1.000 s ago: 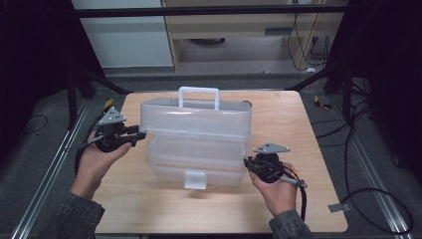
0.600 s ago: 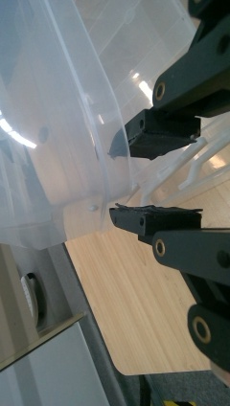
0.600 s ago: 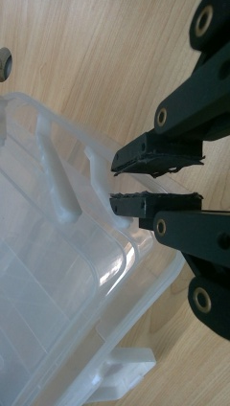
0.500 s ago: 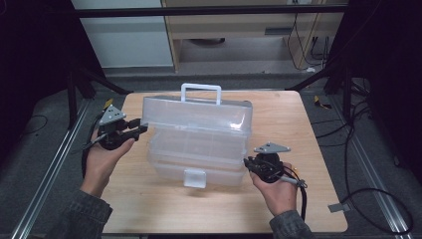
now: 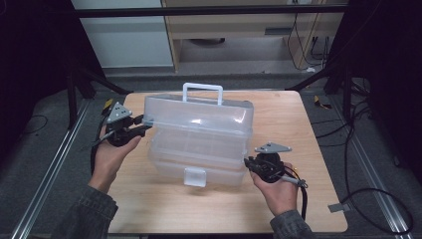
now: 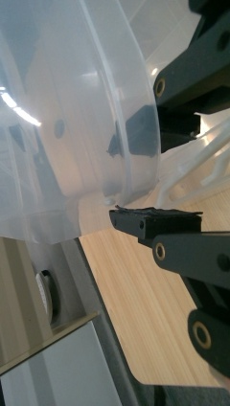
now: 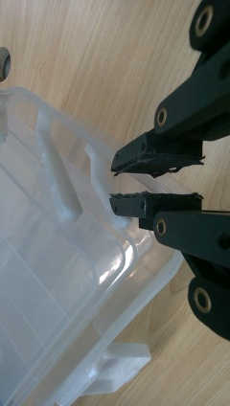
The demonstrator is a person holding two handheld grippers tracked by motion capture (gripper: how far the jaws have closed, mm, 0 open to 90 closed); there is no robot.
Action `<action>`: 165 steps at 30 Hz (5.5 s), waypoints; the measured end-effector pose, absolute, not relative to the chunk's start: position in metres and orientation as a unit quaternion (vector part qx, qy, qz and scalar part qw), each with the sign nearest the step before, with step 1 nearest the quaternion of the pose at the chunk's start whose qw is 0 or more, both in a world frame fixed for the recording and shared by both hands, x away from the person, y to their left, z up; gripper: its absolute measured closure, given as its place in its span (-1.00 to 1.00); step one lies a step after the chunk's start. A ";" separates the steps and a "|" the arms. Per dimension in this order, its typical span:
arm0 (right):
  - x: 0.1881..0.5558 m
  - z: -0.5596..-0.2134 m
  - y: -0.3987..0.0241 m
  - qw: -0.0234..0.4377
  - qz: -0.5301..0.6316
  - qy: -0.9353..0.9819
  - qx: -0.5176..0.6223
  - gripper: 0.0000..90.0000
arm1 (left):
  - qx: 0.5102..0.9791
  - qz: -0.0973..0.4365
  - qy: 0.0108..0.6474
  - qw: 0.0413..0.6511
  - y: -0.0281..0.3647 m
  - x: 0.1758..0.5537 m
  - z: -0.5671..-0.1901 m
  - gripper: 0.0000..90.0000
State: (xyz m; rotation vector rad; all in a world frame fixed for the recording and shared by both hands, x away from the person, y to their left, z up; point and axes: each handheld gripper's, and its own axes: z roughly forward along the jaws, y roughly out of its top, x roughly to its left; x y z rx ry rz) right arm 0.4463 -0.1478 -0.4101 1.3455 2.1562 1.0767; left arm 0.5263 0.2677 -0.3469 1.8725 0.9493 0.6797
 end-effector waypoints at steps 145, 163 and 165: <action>0.454 -0.415 -0.158 0.199 0.363 0.762 0.498 0.61 | 0.713 0.299 0.440 0.457 0.247 0.575 -0.307 0.73; 0.456 -0.415 -0.159 0.197 0.364 0.761 0.499 0.63 | 0.703 0.306 0.444 0.464 0.247 0.584 -0.310 0.75; 0.456 -0.415 -0.159 0.197 0.365 0.761 0.498 0.63 | 0.703 0.306 0.444 0.465 0.247 0.585 -0.310 0.75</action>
